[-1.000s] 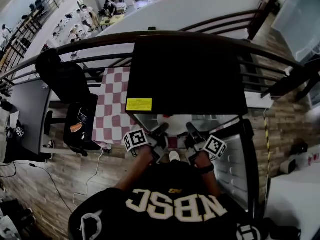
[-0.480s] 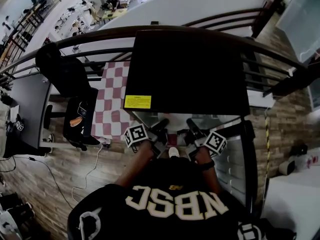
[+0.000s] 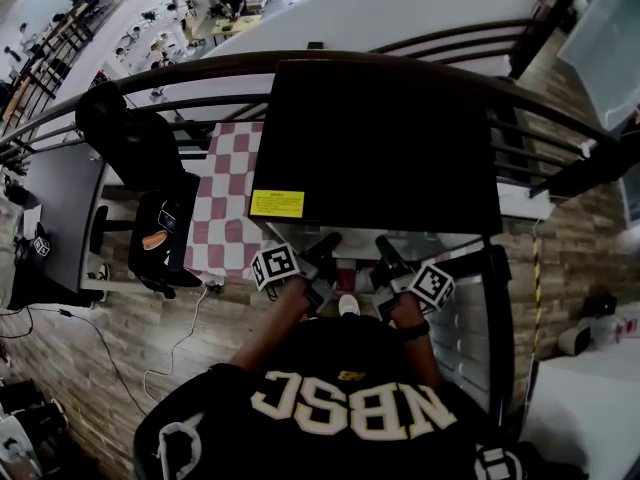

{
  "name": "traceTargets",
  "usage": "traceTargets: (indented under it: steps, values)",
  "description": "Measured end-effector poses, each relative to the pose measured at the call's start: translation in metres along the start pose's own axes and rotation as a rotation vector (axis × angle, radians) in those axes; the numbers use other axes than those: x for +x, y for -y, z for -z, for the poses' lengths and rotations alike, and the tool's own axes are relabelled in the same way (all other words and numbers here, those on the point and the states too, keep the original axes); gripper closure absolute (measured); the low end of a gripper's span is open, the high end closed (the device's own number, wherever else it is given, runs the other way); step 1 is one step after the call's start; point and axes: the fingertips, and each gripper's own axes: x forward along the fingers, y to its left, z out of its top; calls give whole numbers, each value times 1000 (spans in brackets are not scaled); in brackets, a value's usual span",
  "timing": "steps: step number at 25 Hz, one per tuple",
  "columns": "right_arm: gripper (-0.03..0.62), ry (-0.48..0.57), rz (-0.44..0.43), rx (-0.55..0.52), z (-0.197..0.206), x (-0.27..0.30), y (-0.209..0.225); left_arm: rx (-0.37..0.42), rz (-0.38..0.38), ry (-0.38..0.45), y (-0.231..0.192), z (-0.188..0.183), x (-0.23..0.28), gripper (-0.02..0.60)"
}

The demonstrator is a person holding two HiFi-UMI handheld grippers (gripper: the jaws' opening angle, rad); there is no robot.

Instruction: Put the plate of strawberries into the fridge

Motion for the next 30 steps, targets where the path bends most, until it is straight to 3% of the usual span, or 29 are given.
traceTargets:
  steps: [6, 11, 16, 22, 23, 26, 30]
  values:
    - [557, 2, 12, 23, 1, 0, 2, -7, 2, -2, -1, 0, 0, 546]
    - [557, 24, -54, 30, -1, 3, -1, 11, -8, -5, -1, 0, 0, 545]
    - [557, 38, -25, 48, 0, -2, 1, 48, -32, -15, 0, 2, 1, 540]
    - [557, 71, -20, 42, -2, -3, 2, 77, -34, -22, 7, 3, 2, 491]
    - [551, 78, -29, 32, -2, -3, 0, 73, -29, -20, 8, 3, 2, 483]
    - [411, 102, -88, -3, -6, -2, -12, 78, -21, -15, 10, 3, 2, 455]
    - [390, 125, -97, -23, -8, -7, -16, 144, -13, -20, 17, 6, 0, 386]
